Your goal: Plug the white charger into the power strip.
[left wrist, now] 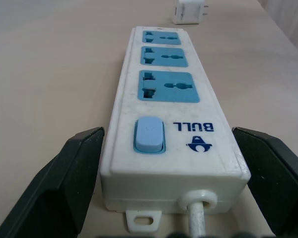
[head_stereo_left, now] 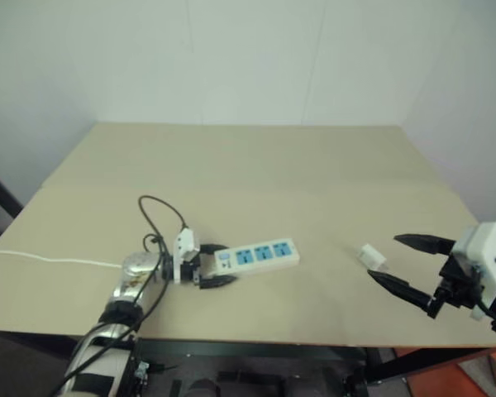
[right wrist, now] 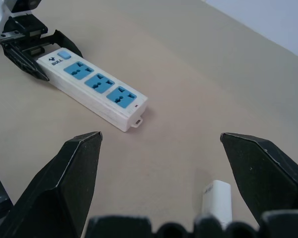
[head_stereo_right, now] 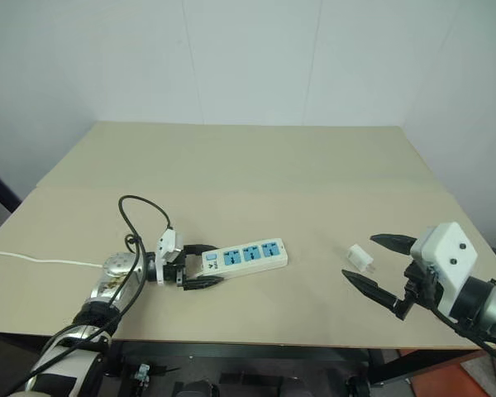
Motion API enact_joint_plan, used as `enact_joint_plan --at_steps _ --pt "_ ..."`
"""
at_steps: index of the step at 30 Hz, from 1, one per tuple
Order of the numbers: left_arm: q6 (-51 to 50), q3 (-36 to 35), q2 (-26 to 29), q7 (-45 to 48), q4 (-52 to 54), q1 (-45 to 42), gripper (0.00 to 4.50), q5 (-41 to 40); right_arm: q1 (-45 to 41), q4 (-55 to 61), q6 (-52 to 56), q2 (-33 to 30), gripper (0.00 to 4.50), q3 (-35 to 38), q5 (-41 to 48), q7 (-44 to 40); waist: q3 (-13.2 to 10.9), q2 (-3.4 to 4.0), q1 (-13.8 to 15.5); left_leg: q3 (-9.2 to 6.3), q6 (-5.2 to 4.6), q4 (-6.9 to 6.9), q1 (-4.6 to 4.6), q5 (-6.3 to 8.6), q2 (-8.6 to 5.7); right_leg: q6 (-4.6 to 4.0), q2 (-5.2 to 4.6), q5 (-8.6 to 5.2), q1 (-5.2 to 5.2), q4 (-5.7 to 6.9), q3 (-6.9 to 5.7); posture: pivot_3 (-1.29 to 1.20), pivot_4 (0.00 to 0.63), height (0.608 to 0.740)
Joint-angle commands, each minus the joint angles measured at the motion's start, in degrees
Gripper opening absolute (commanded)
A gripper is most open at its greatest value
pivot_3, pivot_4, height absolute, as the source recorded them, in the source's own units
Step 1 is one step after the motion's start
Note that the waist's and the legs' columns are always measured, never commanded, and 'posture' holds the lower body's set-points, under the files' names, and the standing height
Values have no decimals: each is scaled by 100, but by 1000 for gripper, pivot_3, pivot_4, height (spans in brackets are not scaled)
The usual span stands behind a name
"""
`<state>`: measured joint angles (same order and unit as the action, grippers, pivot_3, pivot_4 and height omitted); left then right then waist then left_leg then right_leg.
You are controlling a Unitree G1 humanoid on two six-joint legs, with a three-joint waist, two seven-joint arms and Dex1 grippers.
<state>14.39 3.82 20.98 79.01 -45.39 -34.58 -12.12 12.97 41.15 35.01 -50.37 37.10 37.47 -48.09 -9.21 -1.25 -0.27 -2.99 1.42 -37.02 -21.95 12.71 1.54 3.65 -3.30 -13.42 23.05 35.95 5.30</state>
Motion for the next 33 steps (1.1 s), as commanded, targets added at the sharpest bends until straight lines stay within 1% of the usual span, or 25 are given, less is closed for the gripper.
enact_joint_plan --at_steps 1,4,7,9,16,22,27,29,31,33 --pt "163 346 -182 7 -370 62 4470 369 -87 186 33 -89 4500 157 178 49 6 6 27 0 0 0 1 0 -1 0 -1 0 0 0 0 0 150 740" --pt "230 413 -199 155 -470 82 4470 446 -74 213 54 -101 4500 211 216 38 28 26 48 0 0 0 1 0 -3 2 -2 -1 -2 -3 0 0 150 740" --pt "275 397 -210 172 -577 84 3866 459 -70 198 58 -124 4500 264 251 28 43 40 48 0 0 0 1 0 -4 4 -3 -2 -2 -5 0 0 150 740" --pt "274 372 -210 213 -601 76 3295 433 -78 173 52 -137 4500 250 258 36 50 47 48 0 0 0 1 0 -4 4 -3 -2 -2 -5 0 0 150 740" --pt "330 356 -175 467 -461 -39 3277 357 -228 -74 14 -266 4500 131 333 -111 56 51 37 0 0 1 1 0 -4 5 -3 -3 -1 -8 1 0 150 740" --pt "319 420 -127 1004 -130 -199 3277 232 -719 -625 -6 -656 4500 -276 205 -343 52 44 14 -1 0 2 -4 0 -4 4 -3 -3 5 -9 -1 0 150 740" --pt "284 528 -121 1288 104 -241 3277 210 -1766 -1101 815 -778 4500 -902 258 520 37 21 -45 -2 0 1 -12 0 -3 3 -3 -3 13 -8 0 0 150 740" --pt "283 549 -129 1246 92 -241 3277 242 -2555 -1346 1826 -762 4500 -1234 390 1268 33 17 -61 -4 0 2 -14 0 -3 2 -2 -2 15 -8 -2 0 150 740" --pt "288 562 -148 1180 64 -235 3277 275 -3551 -1693 3041 -583 4500 -1547 470 2043 31 18 -70 -3 0 2 -16 0 -3 0 -2 -1 20 -7 -1 0 150 740" --pt "301 598 -155 1092 33 -209 3277 351 -4410 -2099 3975 -607 4500 -2003 411 2280 30 18 -67 -3 0 2 -16 0 -2 -5 -2 1 24 -3 1 0 150 740"
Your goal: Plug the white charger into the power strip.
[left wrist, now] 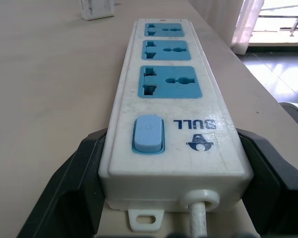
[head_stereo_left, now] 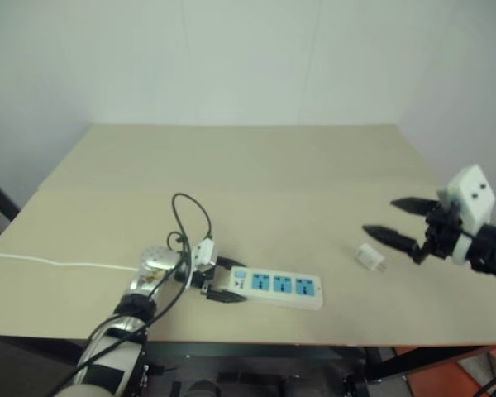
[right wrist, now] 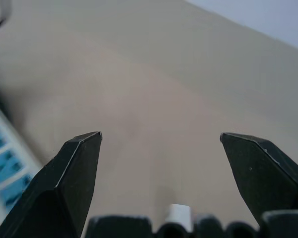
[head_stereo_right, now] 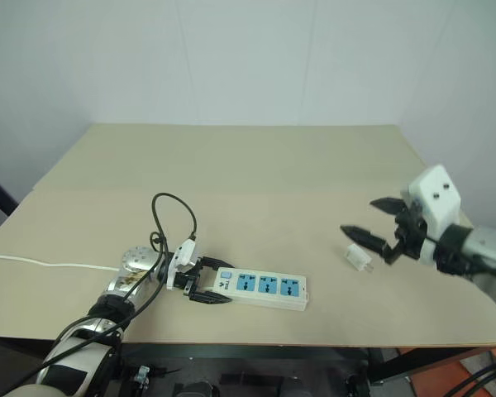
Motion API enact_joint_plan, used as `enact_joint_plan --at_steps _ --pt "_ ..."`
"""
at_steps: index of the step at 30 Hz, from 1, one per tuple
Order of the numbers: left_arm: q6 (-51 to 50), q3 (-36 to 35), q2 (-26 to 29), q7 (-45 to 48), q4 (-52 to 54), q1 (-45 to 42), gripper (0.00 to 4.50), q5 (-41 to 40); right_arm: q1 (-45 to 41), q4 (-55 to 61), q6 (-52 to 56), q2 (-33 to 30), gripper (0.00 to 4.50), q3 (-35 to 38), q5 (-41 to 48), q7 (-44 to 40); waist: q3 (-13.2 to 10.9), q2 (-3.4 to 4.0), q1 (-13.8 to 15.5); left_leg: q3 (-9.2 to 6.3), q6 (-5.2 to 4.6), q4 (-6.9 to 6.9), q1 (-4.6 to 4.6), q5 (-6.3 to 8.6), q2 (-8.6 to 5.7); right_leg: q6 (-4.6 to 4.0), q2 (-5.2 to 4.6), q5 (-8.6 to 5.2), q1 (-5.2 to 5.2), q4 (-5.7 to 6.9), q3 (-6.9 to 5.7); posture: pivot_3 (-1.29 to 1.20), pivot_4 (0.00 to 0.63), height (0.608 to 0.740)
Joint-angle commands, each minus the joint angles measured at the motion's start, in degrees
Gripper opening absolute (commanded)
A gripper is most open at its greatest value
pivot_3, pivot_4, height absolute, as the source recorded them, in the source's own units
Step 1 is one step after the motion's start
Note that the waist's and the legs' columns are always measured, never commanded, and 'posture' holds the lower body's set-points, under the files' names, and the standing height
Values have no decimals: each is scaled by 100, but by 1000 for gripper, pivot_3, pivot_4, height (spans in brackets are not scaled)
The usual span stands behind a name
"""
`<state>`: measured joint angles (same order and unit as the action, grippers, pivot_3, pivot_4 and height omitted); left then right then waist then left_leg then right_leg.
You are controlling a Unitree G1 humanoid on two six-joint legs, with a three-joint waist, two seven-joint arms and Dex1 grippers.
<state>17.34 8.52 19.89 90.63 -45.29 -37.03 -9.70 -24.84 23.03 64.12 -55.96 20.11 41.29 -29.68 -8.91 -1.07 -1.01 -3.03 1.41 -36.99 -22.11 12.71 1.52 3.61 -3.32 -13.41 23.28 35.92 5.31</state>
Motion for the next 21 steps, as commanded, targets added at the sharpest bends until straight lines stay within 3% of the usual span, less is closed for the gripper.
enact_joint_plan --at_steps 1,7,13,21 --pt "18 144 -48 -114 10 49 3277 146 -997 -475 1465 -41 4500 -487 28 479 0 0 15 -3 0 3 -2 0 0 -1 0 0 1 -3 -3 0 150 740" --pt "17 196 -13 -217 3 87 3277 213 -2359 -1227 2608 -202 4500 -1791 -188 323 0 3 31 -6 -1 2 -18 0 0 -35 -3 18 12 -5 -9 0 150 740" --pt "-65 196 83 -264 206 213 3277 190 -2893 -1876 2441 -367 4500 -3092 -599 -128 1 4 2 -3 -1 1 -15 0 3 -3 -1 0 15 0 -8 0 150 740" --pt "-284 100 318 -383 670 461 3277 103 -3112 -2351 2085 -290 4500 -3828 -1030 -653 0 4 -34 1 -1 1 -25 0 6 -3 2 1 37 8 -3 0 150 740"
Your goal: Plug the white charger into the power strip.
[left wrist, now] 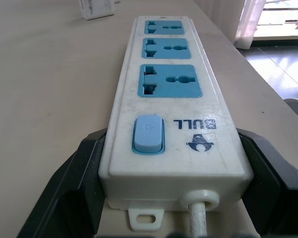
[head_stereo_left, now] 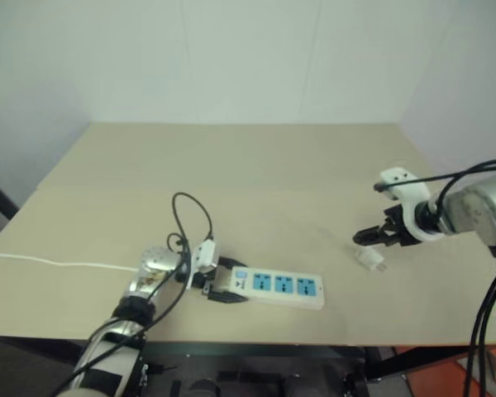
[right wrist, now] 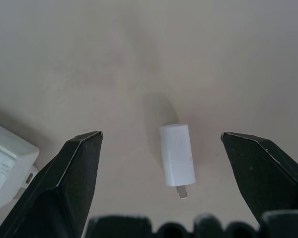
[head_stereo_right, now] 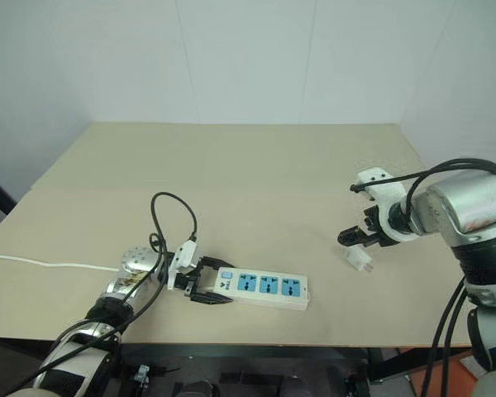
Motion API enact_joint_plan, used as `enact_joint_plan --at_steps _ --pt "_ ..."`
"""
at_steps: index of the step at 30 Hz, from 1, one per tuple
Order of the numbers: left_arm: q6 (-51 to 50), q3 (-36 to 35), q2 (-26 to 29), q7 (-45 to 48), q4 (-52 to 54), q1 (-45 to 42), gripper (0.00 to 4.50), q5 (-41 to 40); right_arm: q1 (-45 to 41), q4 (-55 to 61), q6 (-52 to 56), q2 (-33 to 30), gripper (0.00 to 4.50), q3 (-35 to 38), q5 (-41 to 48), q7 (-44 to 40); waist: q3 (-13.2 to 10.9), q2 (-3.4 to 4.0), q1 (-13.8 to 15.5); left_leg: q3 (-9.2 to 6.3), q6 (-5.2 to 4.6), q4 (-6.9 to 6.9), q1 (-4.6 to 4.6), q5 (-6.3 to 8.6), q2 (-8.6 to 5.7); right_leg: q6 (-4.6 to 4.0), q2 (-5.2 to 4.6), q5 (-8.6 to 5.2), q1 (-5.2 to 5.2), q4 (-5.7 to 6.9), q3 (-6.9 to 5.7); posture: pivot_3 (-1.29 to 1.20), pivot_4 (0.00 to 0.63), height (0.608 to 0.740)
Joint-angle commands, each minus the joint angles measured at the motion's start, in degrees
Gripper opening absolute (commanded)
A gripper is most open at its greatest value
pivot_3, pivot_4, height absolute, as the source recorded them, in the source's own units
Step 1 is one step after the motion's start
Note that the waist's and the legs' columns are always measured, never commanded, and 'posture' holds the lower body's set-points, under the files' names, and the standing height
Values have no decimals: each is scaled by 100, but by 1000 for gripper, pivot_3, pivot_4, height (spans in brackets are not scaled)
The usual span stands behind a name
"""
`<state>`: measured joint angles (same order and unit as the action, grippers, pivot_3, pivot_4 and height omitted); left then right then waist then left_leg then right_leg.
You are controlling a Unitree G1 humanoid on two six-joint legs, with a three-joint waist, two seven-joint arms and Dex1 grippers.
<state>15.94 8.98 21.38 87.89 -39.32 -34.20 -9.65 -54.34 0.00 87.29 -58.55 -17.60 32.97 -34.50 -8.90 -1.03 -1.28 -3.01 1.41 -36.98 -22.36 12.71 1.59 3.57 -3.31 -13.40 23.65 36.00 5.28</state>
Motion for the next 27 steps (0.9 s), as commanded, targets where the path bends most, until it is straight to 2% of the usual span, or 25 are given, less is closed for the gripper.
enact_joint_plan --at_steps 1,7,12,18,27 --pt "-178 46 188 -135 141 216 3277 81 -156 -85 -303 -21 4500 -110 -251 -233 0 0 -19 0 0 0 -1 0 1 0 1 0 2 1 1 0 150 740" --pt "-396 57 342 -194 545 438 3277 -36 -186 -401 -646 70 4500 -419 -593 -607 -1 1 -126 5 0 0 -12 0 3 -1 3 0 24 10 6 0 150 740" --pt "-488 68 427 -260 720 545 3277 -75 -207 -541 -854 164 4500 -558 -841 -898 -1 1 -142 6 0 0 -32 0 5 -39 8 23 50 17 10 0 150 740" --pt "-589 46 507 -301 874 597 3277 -130 -219 -818 -1123 362 4500 -746 -1159 -1168 -1 2 -144 7 0 0 -32 0 6 -38 9 23 50 16 10 0 150 740" --pt "-611 25 528 -390 959 659 3277 -156 -411 -1264 -1435 685 4500 -1463 -1721 -1676 -2 3 -154 8 0 0 -33 0 8 -42 13 25 52 16 10 0 150 740"
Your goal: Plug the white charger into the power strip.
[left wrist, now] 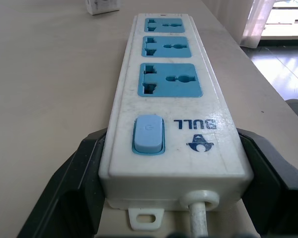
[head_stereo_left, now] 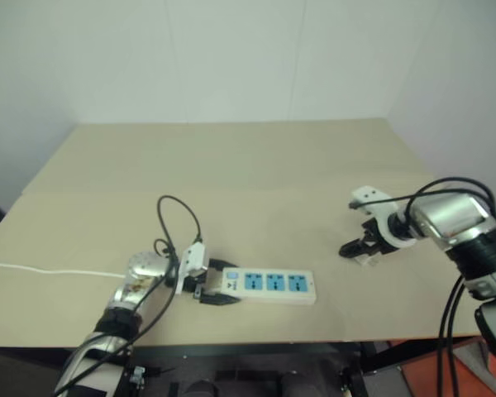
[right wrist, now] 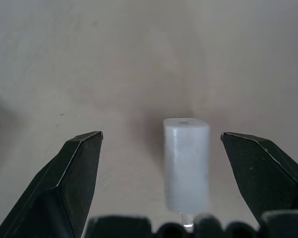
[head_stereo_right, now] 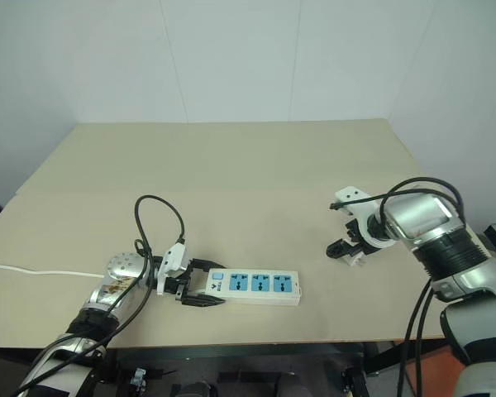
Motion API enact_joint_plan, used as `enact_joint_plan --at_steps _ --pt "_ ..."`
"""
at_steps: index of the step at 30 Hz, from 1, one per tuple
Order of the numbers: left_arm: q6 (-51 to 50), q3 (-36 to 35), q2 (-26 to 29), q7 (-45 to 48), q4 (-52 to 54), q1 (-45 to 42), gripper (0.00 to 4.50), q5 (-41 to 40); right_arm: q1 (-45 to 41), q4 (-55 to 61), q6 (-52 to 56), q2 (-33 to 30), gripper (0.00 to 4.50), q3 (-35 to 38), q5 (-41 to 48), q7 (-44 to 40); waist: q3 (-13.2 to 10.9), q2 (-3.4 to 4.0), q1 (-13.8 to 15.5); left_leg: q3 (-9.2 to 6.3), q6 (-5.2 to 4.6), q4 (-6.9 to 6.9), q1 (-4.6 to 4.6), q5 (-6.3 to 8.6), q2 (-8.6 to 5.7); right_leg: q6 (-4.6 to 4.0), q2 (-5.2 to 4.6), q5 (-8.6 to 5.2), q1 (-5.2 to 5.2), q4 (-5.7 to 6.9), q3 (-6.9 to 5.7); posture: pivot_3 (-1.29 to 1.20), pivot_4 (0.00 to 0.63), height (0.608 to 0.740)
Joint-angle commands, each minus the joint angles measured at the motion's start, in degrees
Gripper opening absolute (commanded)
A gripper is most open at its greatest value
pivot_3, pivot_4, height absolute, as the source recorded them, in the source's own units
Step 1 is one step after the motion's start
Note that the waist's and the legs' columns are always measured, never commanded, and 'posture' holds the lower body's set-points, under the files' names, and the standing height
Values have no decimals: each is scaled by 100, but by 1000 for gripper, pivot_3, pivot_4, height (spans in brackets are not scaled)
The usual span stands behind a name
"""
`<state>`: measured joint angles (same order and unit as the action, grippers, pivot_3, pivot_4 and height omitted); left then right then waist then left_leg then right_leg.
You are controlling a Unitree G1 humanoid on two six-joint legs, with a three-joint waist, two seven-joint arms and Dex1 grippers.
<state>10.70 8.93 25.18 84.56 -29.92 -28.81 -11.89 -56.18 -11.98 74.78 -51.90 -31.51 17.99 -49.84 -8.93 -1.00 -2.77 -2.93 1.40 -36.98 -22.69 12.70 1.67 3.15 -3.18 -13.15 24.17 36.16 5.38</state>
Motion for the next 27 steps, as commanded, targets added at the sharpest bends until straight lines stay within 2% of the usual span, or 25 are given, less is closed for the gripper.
enact_joint_plan --at_steps 1,11,14,22,27 --pt "-92 26 155 -68 37 135 3277 64 -244 -129 -209 57 4500 -119 -285 -182 0 1 -7 1 0 0 1 0 0 0 0 0 0 0 0 0 150 740" --pt "-192 21 258 -211 313 359 3277 -16 -362 -781 -630 464 4500 -610 -900 -694 -1 3 -43 0 0 0 1 0 1 -4 2 2 2 5 0 0 150 740" --pt "-209 34 275 -262 363 396 3277 -38 -360 -834 -738 544 3929 -671 -1058 -806 -1 3 -69 -1 0 -1 4 0 1 -5 2 3 -1 6 0 0 150 740" --pt "-230 60 302 -342 470 506 3277 -66 -271 -870 -782 695 1176 -665 -1359 -1014 -1 3 -93 -3 0 -1 7 0 1 -6 2 4 -4 7 -1 0 150 740" --pt "-231 42 308 -360 447 473 3277 -76 -222 -809 -775 689 1152 -376 -1445 -864 -1 3 -94 -3 0 0 7 0 1 -6 2 4 -4 7 -2 0 150 740"
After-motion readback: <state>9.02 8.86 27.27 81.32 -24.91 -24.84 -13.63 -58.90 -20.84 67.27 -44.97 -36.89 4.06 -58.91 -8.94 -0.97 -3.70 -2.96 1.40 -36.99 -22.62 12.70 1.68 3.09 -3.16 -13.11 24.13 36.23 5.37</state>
